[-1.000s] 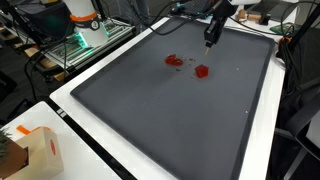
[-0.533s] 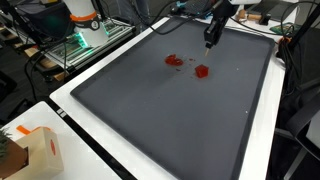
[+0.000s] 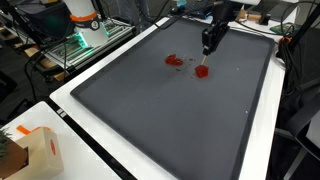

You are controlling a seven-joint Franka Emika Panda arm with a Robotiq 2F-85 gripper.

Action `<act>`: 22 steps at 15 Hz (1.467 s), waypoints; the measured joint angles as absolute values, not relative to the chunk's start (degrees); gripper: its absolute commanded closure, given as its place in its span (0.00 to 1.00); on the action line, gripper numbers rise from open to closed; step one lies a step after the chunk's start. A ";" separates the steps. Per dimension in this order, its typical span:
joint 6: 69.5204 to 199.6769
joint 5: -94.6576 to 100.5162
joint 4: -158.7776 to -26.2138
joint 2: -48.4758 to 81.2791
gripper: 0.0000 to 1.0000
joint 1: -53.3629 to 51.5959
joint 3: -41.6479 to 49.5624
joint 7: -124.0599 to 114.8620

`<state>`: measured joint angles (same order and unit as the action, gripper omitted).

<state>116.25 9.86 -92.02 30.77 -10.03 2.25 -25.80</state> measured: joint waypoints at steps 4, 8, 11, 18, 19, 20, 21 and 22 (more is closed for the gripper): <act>112.22 16.43 -89.52 32.83 0.97 -13.58 4.55 -35.09; 107.37 21.98 -86.22 35.77 0.97 -16.08 5.93 -43.23; 103.72 25.24 -83.32 38.60 0.97 -17.34 6.45 -48.09; 96.26 30.28 -75.13 46.15 0.97 -19.39 7.32 -55.17; 95.30 30.49 -73.91 47.19 0.97 -19.53 7.40 -55.43; 94.39 30.57 -72.71 48.22 0.97 -19.62 7.45 -55.55; 93.63 30.58 -71.54 49.19 0.97 -19.69 7.49 -55.58; 92.89 30.58 -70.35 50.16 0.97 -19.79 7.56 -55.58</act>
